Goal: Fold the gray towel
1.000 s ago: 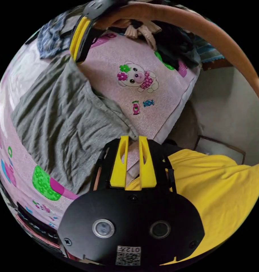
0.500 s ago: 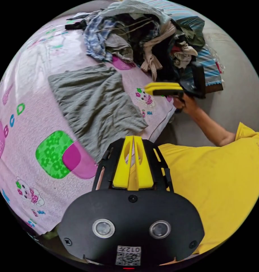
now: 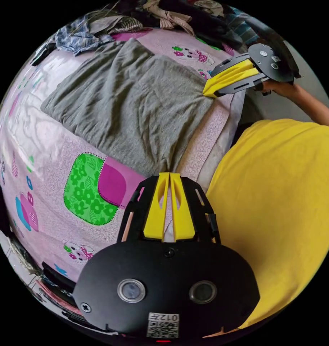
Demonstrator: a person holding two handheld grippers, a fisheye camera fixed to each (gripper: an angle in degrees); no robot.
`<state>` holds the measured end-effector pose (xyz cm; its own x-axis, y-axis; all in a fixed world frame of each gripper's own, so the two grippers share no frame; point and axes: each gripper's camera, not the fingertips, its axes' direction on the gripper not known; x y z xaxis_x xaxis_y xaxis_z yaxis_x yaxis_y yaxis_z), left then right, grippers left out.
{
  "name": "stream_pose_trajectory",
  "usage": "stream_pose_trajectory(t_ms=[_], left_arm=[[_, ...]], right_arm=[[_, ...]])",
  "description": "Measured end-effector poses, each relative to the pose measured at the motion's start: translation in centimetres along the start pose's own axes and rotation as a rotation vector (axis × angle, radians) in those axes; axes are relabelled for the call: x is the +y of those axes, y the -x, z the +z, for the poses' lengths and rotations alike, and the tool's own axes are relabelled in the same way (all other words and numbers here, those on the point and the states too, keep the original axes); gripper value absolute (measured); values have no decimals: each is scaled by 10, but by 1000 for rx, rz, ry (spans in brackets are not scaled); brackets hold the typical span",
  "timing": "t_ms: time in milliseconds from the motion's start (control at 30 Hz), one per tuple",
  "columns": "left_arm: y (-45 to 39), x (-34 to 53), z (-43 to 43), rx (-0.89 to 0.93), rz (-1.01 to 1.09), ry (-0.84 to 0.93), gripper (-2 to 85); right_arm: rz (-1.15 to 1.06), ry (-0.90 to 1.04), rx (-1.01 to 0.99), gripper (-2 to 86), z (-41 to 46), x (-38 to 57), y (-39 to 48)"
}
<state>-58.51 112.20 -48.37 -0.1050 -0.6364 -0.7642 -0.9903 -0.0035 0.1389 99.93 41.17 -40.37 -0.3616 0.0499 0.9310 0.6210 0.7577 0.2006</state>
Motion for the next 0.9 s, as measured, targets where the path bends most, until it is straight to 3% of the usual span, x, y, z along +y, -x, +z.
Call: stream_pose_trajectory(t_ms=[167,333,533,767,900], left_arm=[[16,35,-25,60,-17,-101,2],[41,53,-76,93,-52,-245,4],[29,12,-61,75,99,-114,3],[18,-30,-68,61,199,-113,3],[25,-48,-56,75,259,-2,2]], right_arm=[[15,54,-64,9,-31,-14,-18],[167,-161,-81,12,-89,-40,-68],[211,-296,-25,17,-136,-102,-115],[176,-88,34,13,-100,-156,-136],[110,8,35,9,-83,-169,-137]])
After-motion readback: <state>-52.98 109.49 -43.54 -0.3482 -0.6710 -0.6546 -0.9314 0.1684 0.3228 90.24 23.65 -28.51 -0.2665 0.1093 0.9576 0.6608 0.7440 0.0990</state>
